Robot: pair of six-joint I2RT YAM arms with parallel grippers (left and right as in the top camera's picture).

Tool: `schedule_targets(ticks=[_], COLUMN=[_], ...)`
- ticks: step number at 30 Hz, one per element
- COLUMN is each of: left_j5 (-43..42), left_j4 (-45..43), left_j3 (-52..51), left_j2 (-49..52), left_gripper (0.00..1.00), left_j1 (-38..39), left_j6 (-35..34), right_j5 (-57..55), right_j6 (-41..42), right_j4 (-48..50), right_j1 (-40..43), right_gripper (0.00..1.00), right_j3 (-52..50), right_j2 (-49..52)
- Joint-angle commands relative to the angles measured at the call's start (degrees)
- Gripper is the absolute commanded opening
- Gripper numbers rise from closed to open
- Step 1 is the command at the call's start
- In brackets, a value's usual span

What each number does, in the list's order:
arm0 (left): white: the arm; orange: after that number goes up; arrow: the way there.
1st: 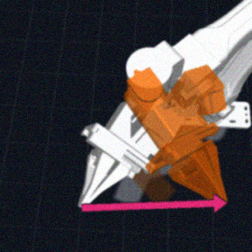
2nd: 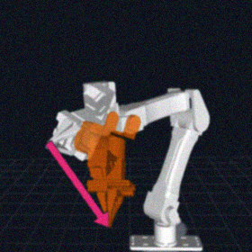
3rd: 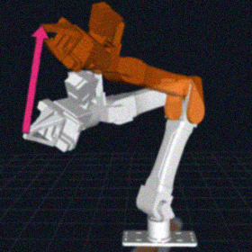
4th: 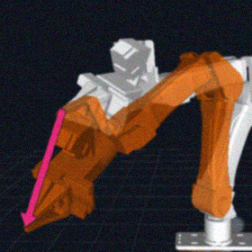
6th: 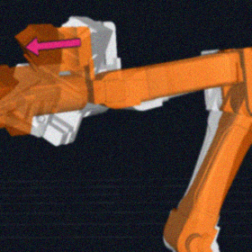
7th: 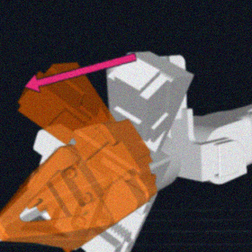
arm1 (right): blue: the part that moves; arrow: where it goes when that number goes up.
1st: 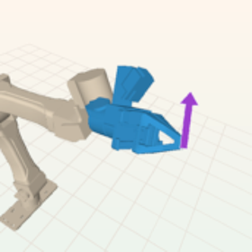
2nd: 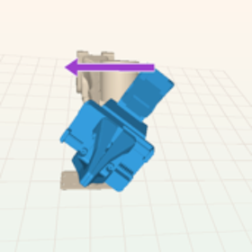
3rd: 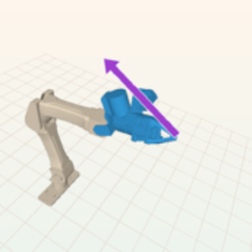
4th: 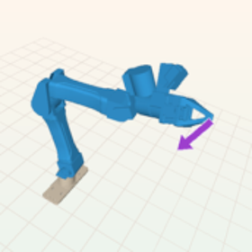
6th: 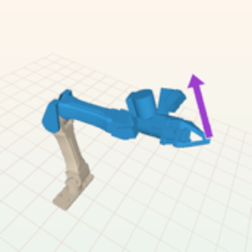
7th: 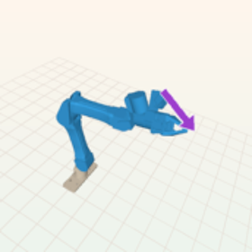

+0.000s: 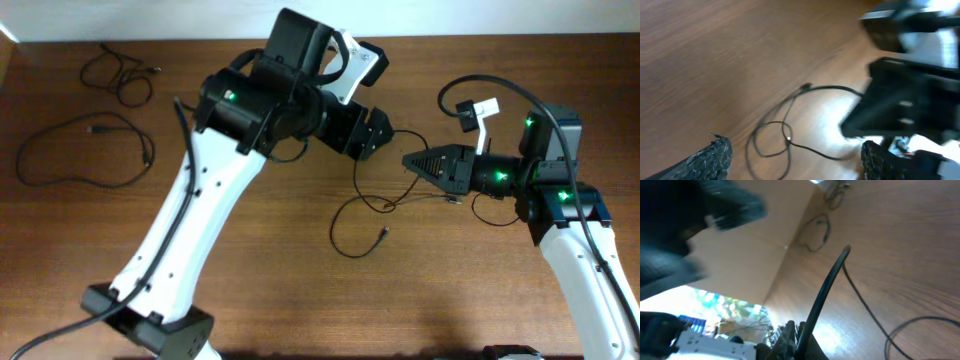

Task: Untangle cables

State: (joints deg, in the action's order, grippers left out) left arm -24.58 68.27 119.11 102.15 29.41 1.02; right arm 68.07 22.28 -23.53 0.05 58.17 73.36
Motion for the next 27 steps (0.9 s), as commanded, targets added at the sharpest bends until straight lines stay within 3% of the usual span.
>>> schedule_targets(ticks=[1, 4, 5, 11, 18, 23, 26, 27], left_j5=[2.82, -0.7, -0.68, -5.53, -7.65, -7.61, -7.63, -7.65], left_j4=[0.13, 3.21, 4.31, 4.96, 3.21, -0.76, -2.62, -2.73], left_j3=[0.94, 0.94, 0.94, 0.76, 0.72, 0.72, 0.74, 0.74], left_j2=[2.89, 3.23, 3.28, 4.33, 11.47, 14.34, 14.34, 14.34], left_gripper=[0.79, 0.82, 0.88, 0.89, 0.95, 0.94, 0.86, 0.78], left_j1=[-0.09, -0.09, -0.09, -0.09, 0.22, 0.2, 0.22, 0.22], left_j6=[4.48, 20.48, 24.72, 35.17, 36.24, 35.67, 35.67, 35.67], right_j5=[3.54, 3.54, 3.54, 3.54, 4.39, 4.85, 4.83, 4.81], right_j6=[-1.01, -1.01, -0.96, -0.74, -0.33, -0.35, -0.35, -0.35], right_j4=[0.35, 0.37, 0.37, 0.42, 0.42, 0.39, 0.39, 0.39], right_j1=[-0.44, -0.44, -0.44, -0.42, -0.42, -0.42, -0.42, -0.42], right_gripper=[0.04, 0.04, 0.04, 0.04, 0.04, 0.04, 0.04, 0.04], right_j3=[0.35, 0.35, 0.35, 0.35, 0.35, 0.35, 0.35, 0.35], right_j2=[0.09, 0.09, 0.09, 0.09, 0.09, 0.09, 0.09, 0.09])
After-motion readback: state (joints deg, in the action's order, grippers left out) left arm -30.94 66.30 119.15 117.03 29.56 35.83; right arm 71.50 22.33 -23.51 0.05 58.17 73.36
